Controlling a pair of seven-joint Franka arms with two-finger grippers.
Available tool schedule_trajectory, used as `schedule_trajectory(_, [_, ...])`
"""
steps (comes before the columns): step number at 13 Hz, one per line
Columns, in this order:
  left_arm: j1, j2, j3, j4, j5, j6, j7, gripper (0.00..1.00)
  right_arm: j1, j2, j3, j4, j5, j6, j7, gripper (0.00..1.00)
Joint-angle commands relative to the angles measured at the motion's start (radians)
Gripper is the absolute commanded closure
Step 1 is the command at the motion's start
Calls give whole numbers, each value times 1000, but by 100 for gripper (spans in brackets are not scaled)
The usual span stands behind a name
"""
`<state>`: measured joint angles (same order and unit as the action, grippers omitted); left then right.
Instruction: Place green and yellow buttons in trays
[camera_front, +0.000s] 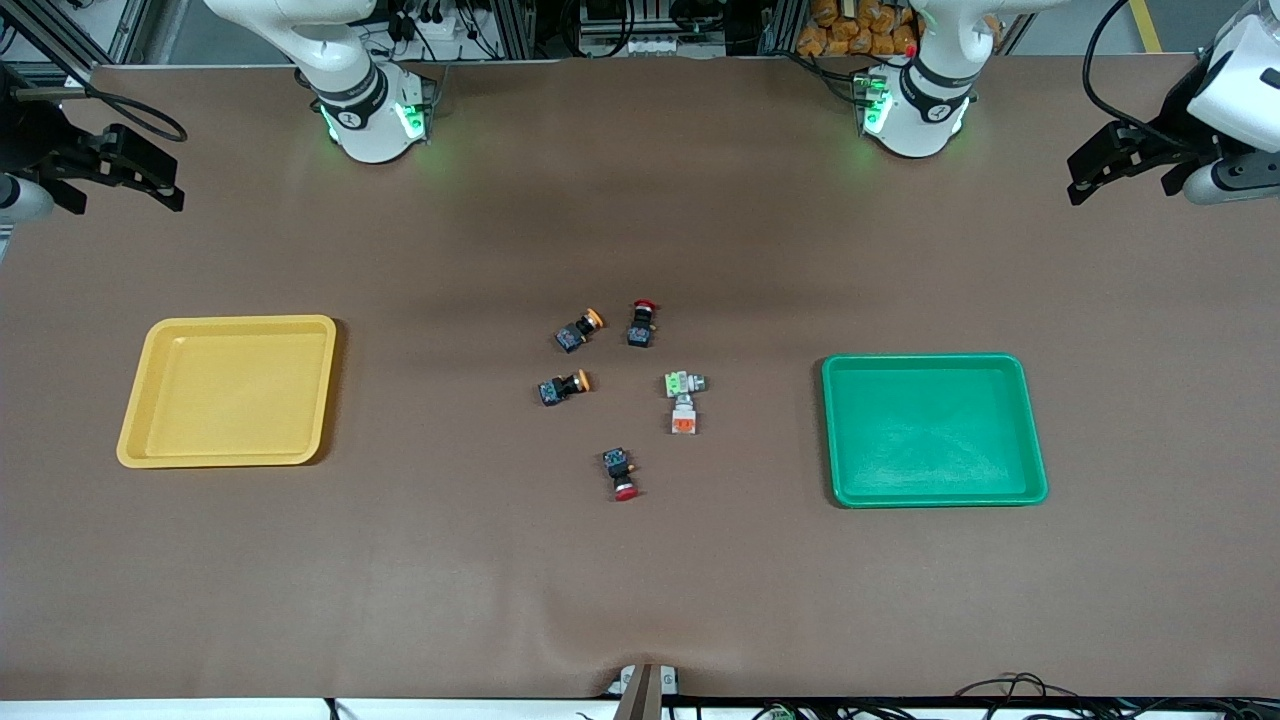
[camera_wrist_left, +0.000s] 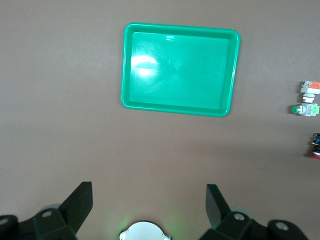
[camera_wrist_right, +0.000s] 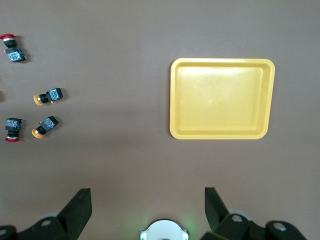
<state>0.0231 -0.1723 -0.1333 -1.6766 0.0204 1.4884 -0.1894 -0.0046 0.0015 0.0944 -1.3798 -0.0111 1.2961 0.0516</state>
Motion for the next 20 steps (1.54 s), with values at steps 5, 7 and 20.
schedule_trajectory(5, [32, 33, -9, 66, 9, -28, 18, 0, -4, 23, 8, -5, -3, 38, 7, 0])
schedule_trajectory(7, [37, 37, -11, 67, 1, -30, 22, 0, -14, 25, 4, -7, 16, 64, 5, 0])
schedule_trajectory(20, [31, 42, -17, 48, 0, -30, 22, 0, -28, 28, 4, -10, 14, 58, 1, 0])
